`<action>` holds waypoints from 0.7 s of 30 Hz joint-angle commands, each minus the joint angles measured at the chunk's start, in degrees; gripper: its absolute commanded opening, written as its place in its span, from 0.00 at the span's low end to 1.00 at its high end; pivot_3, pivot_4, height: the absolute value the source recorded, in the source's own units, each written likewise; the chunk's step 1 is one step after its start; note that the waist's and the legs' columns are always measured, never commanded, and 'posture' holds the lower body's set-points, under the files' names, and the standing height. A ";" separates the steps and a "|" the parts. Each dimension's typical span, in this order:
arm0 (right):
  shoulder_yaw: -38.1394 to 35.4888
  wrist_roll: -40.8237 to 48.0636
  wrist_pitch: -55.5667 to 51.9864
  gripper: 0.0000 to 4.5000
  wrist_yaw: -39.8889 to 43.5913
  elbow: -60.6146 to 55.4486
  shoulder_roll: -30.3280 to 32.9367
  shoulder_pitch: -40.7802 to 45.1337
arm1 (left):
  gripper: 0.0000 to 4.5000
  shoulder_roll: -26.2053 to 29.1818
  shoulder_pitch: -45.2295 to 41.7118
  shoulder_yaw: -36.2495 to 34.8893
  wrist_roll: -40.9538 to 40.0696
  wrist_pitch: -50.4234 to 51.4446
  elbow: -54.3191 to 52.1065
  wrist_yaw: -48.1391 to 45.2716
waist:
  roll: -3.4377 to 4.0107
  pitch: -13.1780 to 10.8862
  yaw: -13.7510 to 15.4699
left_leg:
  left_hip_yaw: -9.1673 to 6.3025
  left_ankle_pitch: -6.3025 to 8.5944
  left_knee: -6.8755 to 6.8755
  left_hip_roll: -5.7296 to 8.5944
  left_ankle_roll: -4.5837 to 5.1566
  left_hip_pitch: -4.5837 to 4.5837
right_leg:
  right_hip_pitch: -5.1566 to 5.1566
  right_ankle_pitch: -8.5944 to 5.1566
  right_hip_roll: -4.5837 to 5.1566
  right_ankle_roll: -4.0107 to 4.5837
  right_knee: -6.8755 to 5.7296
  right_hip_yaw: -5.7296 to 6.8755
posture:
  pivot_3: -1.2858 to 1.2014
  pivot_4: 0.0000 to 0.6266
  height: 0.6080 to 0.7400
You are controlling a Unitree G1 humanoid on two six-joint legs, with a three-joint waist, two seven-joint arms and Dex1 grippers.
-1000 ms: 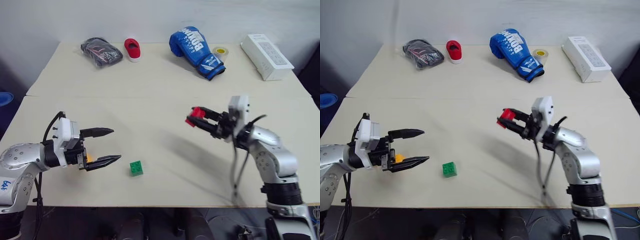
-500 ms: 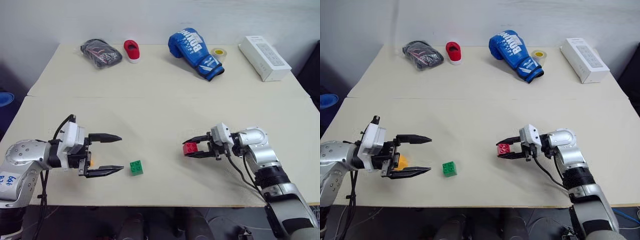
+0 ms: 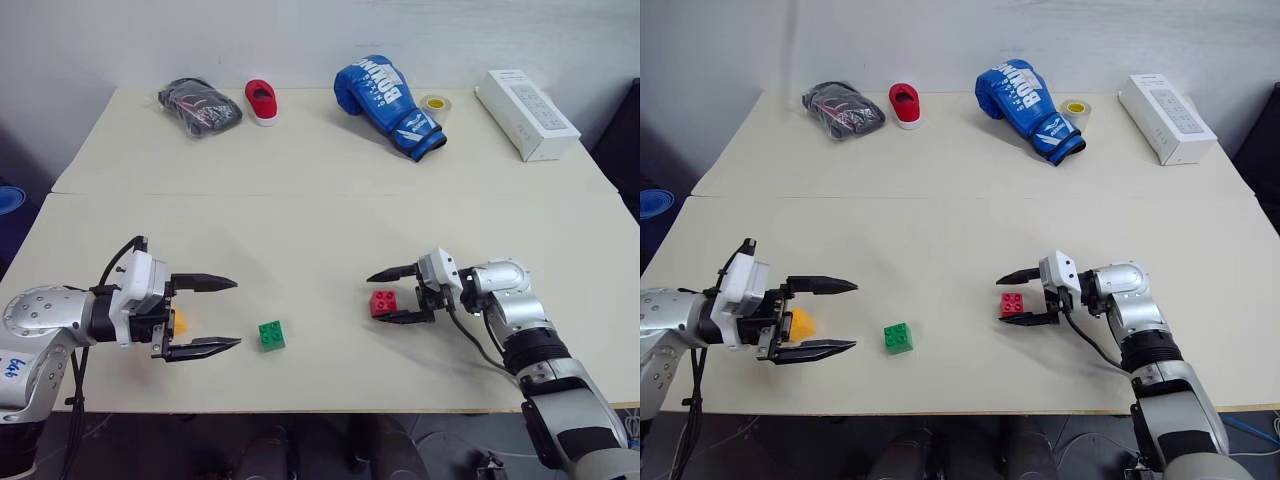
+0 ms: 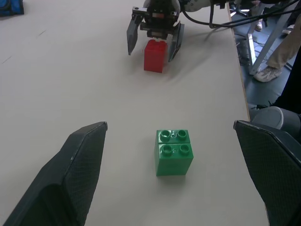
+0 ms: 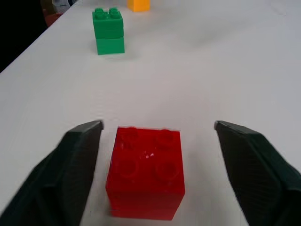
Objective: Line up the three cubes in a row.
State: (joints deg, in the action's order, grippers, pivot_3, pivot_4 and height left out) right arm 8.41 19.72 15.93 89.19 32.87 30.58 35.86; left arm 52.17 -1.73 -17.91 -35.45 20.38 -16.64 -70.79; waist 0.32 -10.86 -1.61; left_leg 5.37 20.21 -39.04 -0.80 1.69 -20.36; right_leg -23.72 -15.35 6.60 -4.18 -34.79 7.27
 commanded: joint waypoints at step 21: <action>-18.15 16.35 -8.32 0.99 -5.78 -35.20 8.02 -26.34 | 1.00 6.66 8.81 -6.72 5.41 1.07 -3.56 1.47 | 0.18 -0.10 1.24 | 0.04 0.46 0.01 -0.03 -0.11 0.07 | -0.01 -0.03 0.13 0.06 0.24 -0.10 | 0.52 0.24 1.00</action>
State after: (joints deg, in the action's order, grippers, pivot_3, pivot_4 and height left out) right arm -7.87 34.53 8.10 83.96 0.60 37.56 9.74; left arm 57.76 9.54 -28.18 -30.31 18.35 -15.39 -73.38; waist 0.50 -10.96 -0.37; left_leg 5.42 20.64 -39.03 -0.84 1.61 -20.28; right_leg -23.73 -15.38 6.72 -4.13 -34.59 7.16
